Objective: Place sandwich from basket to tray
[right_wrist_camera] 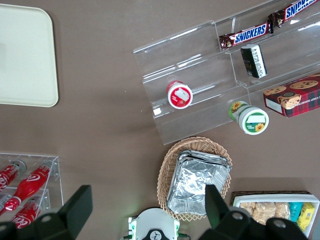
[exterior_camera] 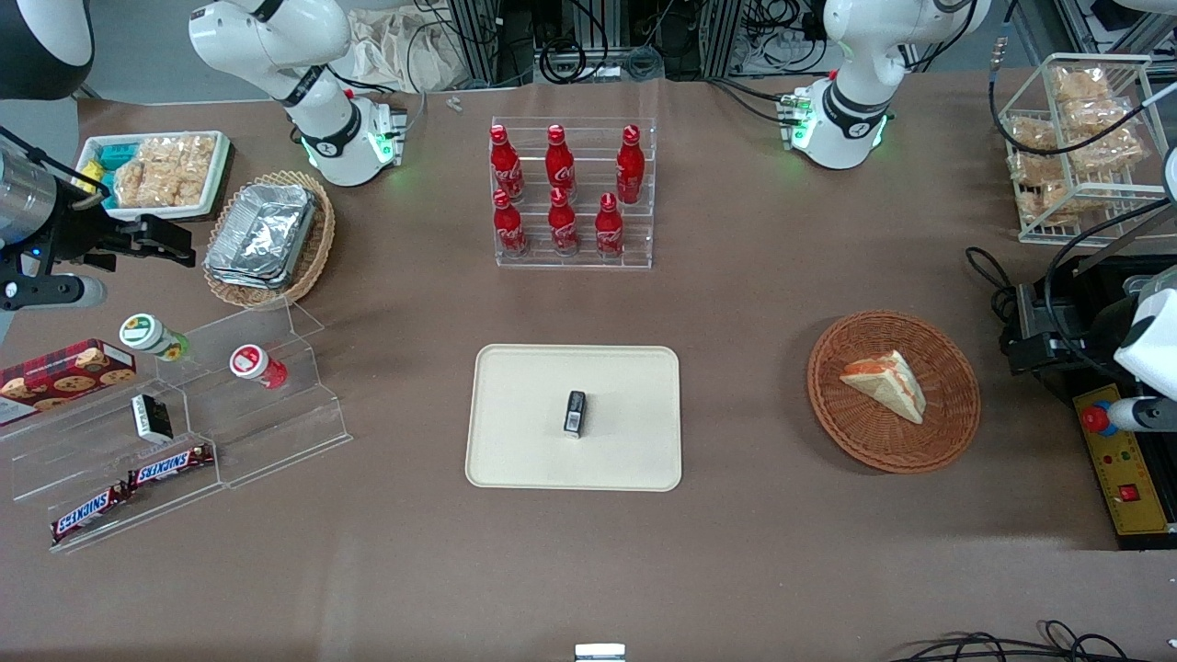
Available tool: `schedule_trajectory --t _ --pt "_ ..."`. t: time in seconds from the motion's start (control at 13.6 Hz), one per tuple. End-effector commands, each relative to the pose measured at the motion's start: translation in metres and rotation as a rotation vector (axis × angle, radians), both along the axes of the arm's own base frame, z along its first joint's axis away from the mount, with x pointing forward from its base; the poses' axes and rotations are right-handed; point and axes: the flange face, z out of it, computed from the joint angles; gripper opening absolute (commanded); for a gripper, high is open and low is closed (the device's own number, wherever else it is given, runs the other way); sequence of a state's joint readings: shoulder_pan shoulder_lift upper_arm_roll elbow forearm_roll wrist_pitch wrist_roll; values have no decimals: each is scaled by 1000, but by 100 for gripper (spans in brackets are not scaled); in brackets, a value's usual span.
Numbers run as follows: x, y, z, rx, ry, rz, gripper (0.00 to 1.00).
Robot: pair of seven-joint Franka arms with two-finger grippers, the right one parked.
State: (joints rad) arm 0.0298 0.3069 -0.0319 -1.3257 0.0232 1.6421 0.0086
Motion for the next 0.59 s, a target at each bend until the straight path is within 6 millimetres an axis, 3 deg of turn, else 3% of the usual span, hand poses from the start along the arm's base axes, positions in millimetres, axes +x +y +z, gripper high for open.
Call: schedule_trajectory --t 0.0,0.51 --pt "2 -1 5 39 -10 1 99" --pt "-3 -8 -12 50 29 -5 99"
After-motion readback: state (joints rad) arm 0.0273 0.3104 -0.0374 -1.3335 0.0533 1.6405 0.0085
